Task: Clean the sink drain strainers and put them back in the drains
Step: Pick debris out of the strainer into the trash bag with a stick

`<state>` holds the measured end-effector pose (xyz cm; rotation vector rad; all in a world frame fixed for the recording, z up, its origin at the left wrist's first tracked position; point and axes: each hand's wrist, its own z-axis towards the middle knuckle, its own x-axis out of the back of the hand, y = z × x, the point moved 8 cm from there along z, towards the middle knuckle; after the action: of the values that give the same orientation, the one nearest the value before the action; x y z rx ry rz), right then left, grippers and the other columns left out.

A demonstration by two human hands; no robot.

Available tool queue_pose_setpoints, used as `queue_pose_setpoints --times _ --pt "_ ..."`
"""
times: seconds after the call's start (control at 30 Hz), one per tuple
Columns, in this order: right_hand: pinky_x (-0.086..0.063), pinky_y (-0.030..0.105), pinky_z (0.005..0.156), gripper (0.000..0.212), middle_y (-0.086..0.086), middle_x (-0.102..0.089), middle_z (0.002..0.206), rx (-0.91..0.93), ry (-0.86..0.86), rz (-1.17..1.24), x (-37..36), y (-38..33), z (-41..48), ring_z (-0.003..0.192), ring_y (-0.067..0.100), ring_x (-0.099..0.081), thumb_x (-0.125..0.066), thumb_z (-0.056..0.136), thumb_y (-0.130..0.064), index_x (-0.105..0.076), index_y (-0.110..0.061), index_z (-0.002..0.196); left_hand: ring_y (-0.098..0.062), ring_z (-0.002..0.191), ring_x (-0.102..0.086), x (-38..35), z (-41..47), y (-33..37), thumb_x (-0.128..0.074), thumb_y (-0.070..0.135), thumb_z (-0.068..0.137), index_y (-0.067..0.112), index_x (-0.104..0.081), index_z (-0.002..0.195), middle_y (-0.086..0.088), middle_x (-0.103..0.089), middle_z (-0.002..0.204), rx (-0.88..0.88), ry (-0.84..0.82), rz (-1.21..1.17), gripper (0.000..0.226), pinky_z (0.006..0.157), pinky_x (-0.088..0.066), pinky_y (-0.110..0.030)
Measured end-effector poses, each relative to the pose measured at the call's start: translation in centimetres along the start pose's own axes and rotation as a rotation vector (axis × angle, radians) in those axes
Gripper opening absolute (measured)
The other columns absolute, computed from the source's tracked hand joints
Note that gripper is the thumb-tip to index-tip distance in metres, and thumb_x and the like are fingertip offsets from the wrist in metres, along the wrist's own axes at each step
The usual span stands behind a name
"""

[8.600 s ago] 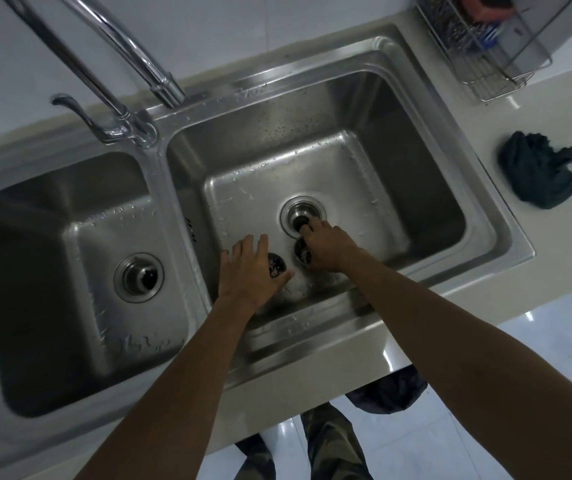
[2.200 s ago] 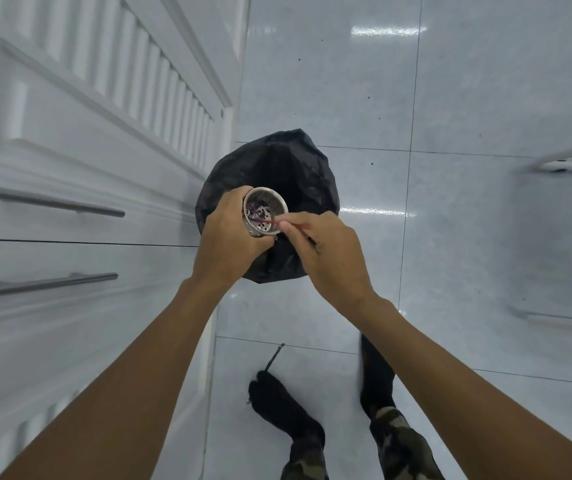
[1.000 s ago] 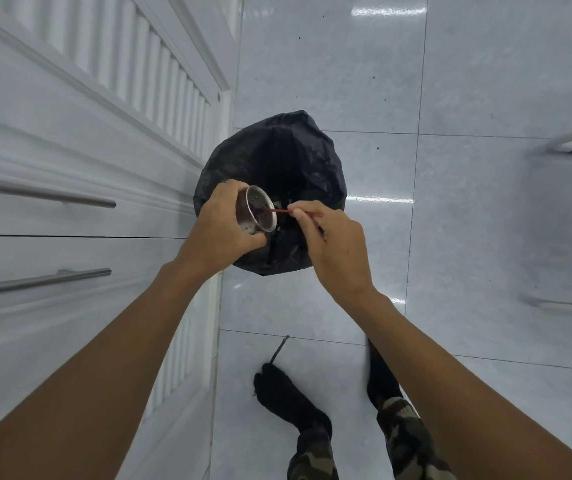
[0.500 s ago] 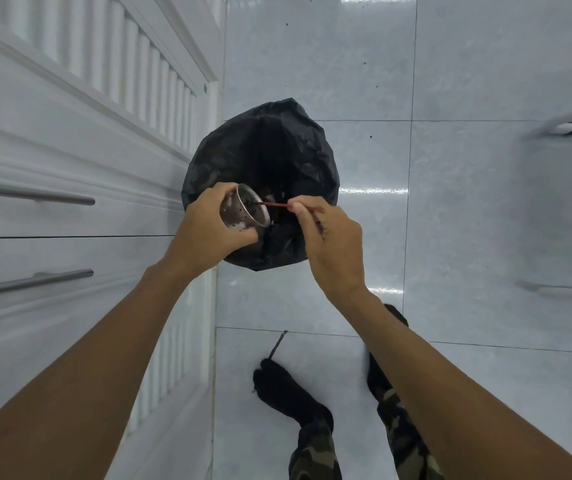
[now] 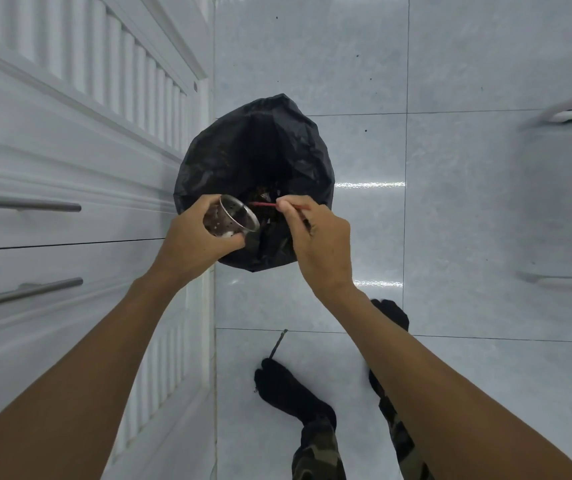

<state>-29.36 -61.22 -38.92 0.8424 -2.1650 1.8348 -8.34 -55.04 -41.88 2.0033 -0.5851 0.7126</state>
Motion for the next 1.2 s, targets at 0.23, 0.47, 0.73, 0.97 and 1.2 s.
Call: queue_pose_setpoints --times 0.23,0.47,0.73,0.97,1.2 --pt "-0.058 0.030 0.091 0.023 0.000 -0.076 0.105 0.064 -0.039 -0.085 -0.9 -0.7 -0.6 0.095 0.015 -0.068 -0.059 0.101 -0.027 -0.073 -0.018 0.117 0.004 0.093 -0.056 0.1 -0.3 0.7 -0.073 0.057 0.067 0.042 -0.048 0.123 0.027 -0.054 0.106 0.005 -0.002 -0.021 0.063 0.071 -0.039 -0.001" --pt "-0.058 0.031 0.089 0.024 -0.001 -0.075 0.103 0.076 -0.068 -0.134 -1.4 -1.0 -0.6 0.094 0.015 -0.067 -0.057 0.103 -0.028 -0.073 -0.019 0.118 -0.004 0.100 -0.062 -0.2 -0.4 0.4 -0.071 0.063 0.064 0.035 -0.053 0.128 0.017 -0.062 0.114 0.011 -0.008 -0.048 0.073 0.077 -0.045 -0.007" --pt "-0.058 0.029 0.088 0.024 0.001 -0.076 0.104 0.127 -0.087 -0.201 -1.6 -1.0 -0.6 0.093 0.017 -0.067 -0.058 0.102 -0.028 -0.073 -0.019 0.119 -0.010 0.103 -0.059 -0.1 -0.2 0.6 -0.082 0.044 0.072 0.028 -0.053 0.132 0.012 -0.061 0.116 -0.002 0.026 -0.019 0.068 0.078 -0.043 -0.008" --pt "-0.060 0.032 0.087 0.025 0.001 -0.075 0.102 0.144 -0.203 -0.198 -2.9 -0.7 -1.1 0.089 0.015 -0.068 -0.057 0.102 -0.030 -0.072 -0.019 0.119 -0.010 0.103 -0.055 -0.4 -0.3 0.5 -0.086 0.038 0.074 0.022 -0.053 0.133 0.010 -0.057 0.116 0.009 0.046 0.040 0.069 0.075 -0.038 -0.007" --pt "-0.058 0.030 0.093 0.025 -0.001 -0.076 0.104 0.120 -0.208 -0.088 -2.7 -1.1 -0.3 0.092 0.013 -0.069 -0.058 0.102 -0.028 -0.074 -0.016 0.116 -0.008 0.099 -0.056 -0.7 -0.5 0.7 -0.085 0.045 0.072 0.026 -0.052 0.131 0.012 -0.058 0.113 -0.001 0.031 0.034 0.070 0.073 -0.039 -0.006"
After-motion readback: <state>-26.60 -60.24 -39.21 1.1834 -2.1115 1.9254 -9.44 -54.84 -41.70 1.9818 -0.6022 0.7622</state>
